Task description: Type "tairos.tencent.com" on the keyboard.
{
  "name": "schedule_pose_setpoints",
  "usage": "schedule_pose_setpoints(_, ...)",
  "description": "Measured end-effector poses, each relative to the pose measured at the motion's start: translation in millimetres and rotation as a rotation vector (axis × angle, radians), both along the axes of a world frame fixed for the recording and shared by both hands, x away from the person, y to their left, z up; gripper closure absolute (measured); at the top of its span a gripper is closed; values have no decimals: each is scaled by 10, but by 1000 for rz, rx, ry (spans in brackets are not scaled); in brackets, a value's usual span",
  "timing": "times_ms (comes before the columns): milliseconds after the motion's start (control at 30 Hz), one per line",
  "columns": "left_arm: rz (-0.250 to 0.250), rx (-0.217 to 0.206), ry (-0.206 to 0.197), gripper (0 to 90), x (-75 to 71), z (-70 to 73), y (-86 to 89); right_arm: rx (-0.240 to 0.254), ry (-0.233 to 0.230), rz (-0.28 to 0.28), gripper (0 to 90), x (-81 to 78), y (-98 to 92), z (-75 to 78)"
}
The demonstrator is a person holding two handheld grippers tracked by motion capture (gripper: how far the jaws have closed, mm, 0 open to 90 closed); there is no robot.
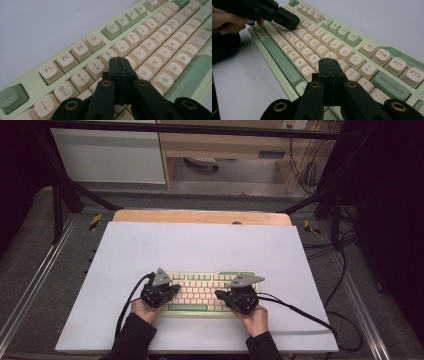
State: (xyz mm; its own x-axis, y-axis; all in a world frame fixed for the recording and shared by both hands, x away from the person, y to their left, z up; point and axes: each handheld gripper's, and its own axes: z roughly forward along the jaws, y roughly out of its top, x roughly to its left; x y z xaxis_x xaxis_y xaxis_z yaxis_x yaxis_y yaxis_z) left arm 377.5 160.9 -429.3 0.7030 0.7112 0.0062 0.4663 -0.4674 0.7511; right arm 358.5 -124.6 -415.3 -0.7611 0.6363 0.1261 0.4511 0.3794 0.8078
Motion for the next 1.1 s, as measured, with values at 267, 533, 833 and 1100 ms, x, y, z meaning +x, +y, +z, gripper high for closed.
schedule_pose_setpoints(267,-1,-35,-18,900,-39,66,45,6,-8,4,900,-5,-3,11)
schedule_pose_setpoints(533,1,-59,-35,900,-145,140,211,20,-15,3,900,-8,-13,44)
schedule_pose_setpoints(833,25,-77,-31,900,-266,98,439,31,-13,-5,900,15,-11,49)
schedule_pose_setpoints(1100,40,-96,-27,900,-295,51,580,45,-5,-13,900,54,35,18)
